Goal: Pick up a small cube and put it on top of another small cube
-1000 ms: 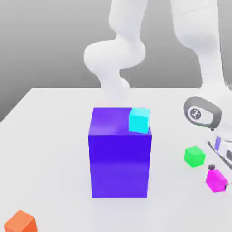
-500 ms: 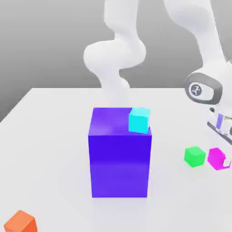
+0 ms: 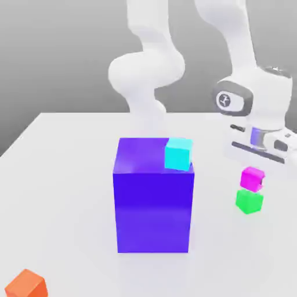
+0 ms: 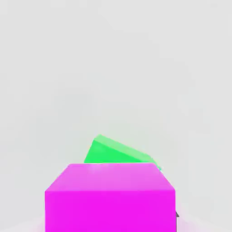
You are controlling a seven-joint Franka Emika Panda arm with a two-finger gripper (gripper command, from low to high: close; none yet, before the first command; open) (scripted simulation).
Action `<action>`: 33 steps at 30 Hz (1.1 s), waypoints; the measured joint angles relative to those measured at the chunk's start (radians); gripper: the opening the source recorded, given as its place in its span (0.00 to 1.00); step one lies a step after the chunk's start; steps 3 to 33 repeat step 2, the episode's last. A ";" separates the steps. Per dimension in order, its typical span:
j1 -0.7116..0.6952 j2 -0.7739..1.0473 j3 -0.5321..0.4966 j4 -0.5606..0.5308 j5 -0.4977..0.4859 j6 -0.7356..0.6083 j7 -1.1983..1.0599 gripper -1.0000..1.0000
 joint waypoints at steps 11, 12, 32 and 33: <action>0.000 0.000 0.000 0.000 0.000 0.000 0.000 1.00; 0.000 0.000 0.000 0.000 0.000 0.000 0.000 1.00; 0.000 0.000 0.000 0.000 0.000 0.000 0.000 1.00; 0.000 0.000 0.000 0.000 0.000 0.000 0.000 1.00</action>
